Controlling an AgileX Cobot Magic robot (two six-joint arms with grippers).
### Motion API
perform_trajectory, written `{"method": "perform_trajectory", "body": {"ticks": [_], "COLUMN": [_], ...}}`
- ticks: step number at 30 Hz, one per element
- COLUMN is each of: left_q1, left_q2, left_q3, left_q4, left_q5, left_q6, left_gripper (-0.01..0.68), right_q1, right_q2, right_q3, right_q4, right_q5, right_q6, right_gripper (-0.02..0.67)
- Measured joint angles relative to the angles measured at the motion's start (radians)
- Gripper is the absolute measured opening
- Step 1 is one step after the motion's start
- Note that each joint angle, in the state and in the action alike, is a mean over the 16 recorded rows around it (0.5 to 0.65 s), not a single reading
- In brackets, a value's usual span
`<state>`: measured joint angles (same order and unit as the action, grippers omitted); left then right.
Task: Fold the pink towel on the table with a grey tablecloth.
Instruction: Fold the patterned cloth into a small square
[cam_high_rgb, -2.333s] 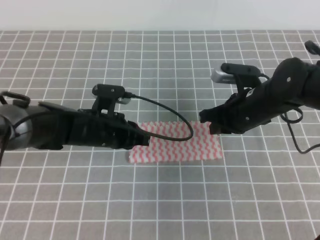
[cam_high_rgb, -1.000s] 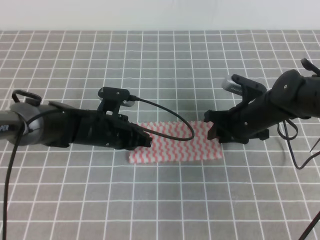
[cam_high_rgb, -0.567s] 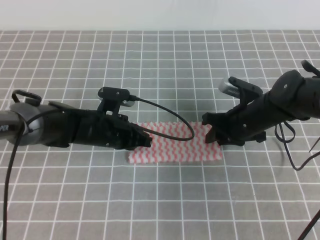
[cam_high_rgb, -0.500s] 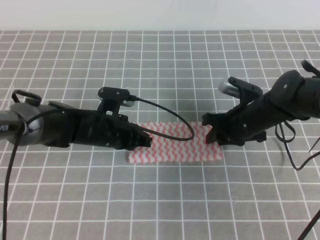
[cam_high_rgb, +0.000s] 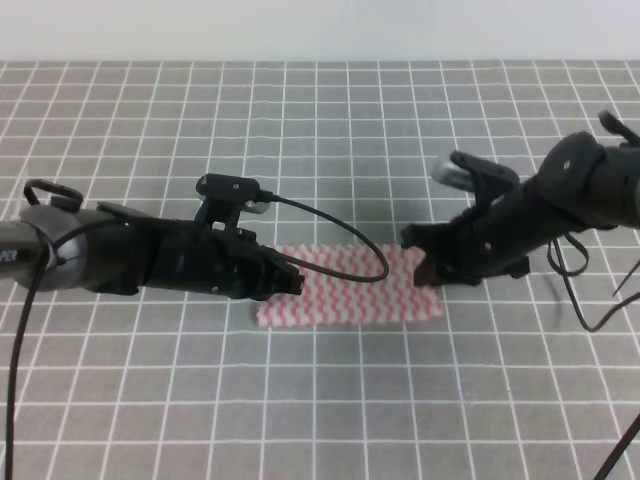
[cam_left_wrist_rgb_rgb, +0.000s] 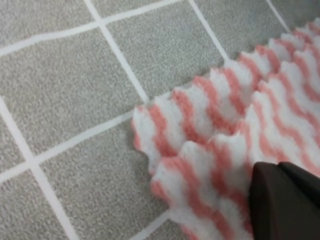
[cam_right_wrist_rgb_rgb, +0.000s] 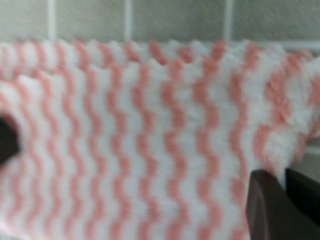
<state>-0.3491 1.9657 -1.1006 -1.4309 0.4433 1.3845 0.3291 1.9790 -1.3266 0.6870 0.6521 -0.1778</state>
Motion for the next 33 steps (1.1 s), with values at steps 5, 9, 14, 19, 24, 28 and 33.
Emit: {"method": "perform_trajectory", "body": {"ticks": [5, 9, 14, 19, 24, 28, 33], "left_q1": [0.0, 0.0, 0.002, 0.014, 0.034, 0.049, 0.062], "left_q2": [0.001, -0.001, -0.004, -0.024, -0.056, -0.073, -0.069], "left_q3": [0.0, 0.0, 0.0, 0.0, 0.0, 0.0, -0.001], "left_q4": [0.0, 0.0, -0.001, 0.0, 0.022, 0.051, 0.089], "left_q5": [-0.001, 0.0, 0.003, 0.015, 0.039, 0.06, 0.079], "left_q6": [0.0, 0.0, 0.0, 0.0, -0.008, -0.023, -0.044], "left_gripper": [-0.003, -0.002, -0.003, -0.003, -0.003, -0.003, -0.004], "right_q1": [0.008, 0.023, 0.047, 0.069, 0.08, 0.081, 0.081], "right_q2": [-0.003, -0.006, -0.002, 0.002, 0.006, 0.007, 0.005], "right_q3": [-0.044, -0.073, -0.088, -0.089, -0.089, -0.089, -0.089], "right_q4": [0.047, 0.1, 0.149, 0.184, 0.185, 0.185, 0.186], "right_q5": [0.037, 0.058, 0.063, 0.051, 0.04, 0.036, 0.034], "right_q6": [-0.027, -0.06, -0.093, -0.118, -0.12, -0.12, -0.121], "right_gripper": [-0.013, -0.013, -0.013, -0.013, -0.013, -0.014, -0.014]}}
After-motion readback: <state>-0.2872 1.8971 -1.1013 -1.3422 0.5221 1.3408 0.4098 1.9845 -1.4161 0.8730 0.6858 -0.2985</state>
